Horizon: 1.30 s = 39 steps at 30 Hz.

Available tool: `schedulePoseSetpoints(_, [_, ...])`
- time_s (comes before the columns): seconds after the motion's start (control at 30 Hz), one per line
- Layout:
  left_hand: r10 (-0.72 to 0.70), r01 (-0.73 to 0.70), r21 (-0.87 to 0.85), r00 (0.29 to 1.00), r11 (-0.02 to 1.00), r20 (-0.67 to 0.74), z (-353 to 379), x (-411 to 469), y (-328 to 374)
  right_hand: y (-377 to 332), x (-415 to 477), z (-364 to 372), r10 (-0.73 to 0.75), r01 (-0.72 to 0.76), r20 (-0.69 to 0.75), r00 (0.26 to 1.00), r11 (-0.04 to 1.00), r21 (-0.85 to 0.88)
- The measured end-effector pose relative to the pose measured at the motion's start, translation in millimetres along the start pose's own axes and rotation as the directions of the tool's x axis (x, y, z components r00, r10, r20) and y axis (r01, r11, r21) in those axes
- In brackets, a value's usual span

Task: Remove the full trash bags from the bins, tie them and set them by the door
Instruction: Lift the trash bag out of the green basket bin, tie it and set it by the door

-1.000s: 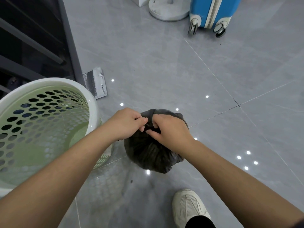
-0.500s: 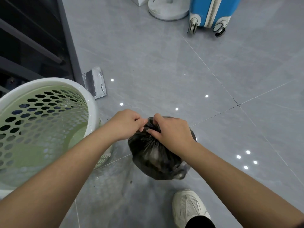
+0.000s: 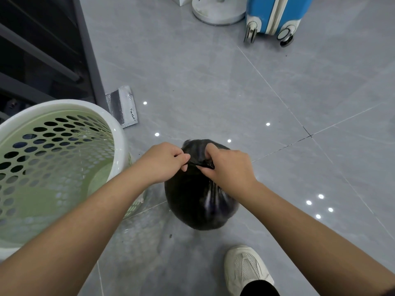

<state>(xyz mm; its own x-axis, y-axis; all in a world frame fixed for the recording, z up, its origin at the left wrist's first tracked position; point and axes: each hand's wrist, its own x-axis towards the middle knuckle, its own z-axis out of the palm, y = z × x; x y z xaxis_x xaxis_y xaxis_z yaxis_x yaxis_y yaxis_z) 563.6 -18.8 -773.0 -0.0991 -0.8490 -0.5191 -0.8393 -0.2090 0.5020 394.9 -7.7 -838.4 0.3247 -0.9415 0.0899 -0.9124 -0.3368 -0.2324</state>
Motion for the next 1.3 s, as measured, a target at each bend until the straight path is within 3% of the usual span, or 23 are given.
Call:
schedulePoseSetpoints(0.1, [-0.001,0.001,-0.01,1.0,1.0,-0.016,-1.0,-0.2,-3.1,-1.7,-1.7,-1.5,-0.035,0.034,0.0,0.999,0.997,0.07])
schedulePoseSetpoints(0.27, [0.015,-0.015,0.026,1.0,1.0,0.006,-0.2,1.5,-9.4,-1.3,-3.4,6.5,-0.149,0.153,-0.081,0.986,0.987,0.044])
schedulePoseSetpoints(0.47, [-0.01,0.01,-0.002,1.0,1.0,0.023,0.9,3.5,-10.0,-7.3,-0.4,-0.2,-0.019,0.016,0.052,0.998,0.999,0.052])
schedulePoseSetpoints(0.53, [-0.01,0.011,-0.035,1.0,0.999,0.025,0.5,3.1,-7.0,-7.9,-1.4,-1.8,-0.006,0.004,0.02,1.0,0.996,0.085])
schedulePoseSetpoints(0.7, [-0.023,0.034,-0.178,0.998,0.983,0.063,2.1,2.5,-7.9,-0.2,-1.2,4.5,-0.123,0.136,-0.1,0.987,0.982,0.135])
schedulePoseSetpoints(0.8, [0.016,-0.014,-0.075,1.0,0.997,0.022,4.7,3.2,-7.4,0.1,-1.7,2.6,-0.07,0.072,-0.027,0.997,0.994,0.084])
schedulePoseSetpoints(0.93, [0.022,-0.02,-0.088,0.999,0.996,0.033,4.8,5.0,-8.9,-3.9,-3.4,-1.2,0.085,-0.091,0.081,0.993,0.993,0.07])
schedulePoseSetpoints(1.07, [0.013,-0.009,-0.09,0.999,0.996,0.04,4.1,6.6,-11.8,-1.2,-4.4,3.6,-0.096,0.101,-0.063,0.993,0.992,0.081])
schedulePoseSetpoints(1.13, [0.004,0.003,-0.133,0.999,0.991,0.048,5.0,7.0,-13.9,0.3,-2.8,3.4,-0.174,0.172,0.001,0.985,0.973,0.152])
schedulePoseSetpoints(1.23, [-0.021,0.033,-0.199,0.998,0.979,0.063,6.7,6.1,-17.4,3.0,-1.9,0.1,-0.203,0.144,0.2,0.959,0.951,0.274])
schedulePoseSetpoints(1.3, [-0.012,0.019,-0.178,0.999,0.984,0.041,6.9,5.2,-18.7,3.6,-1.8,0.4,-0.179,0.118,0.225,0.958,0.958,0.26])
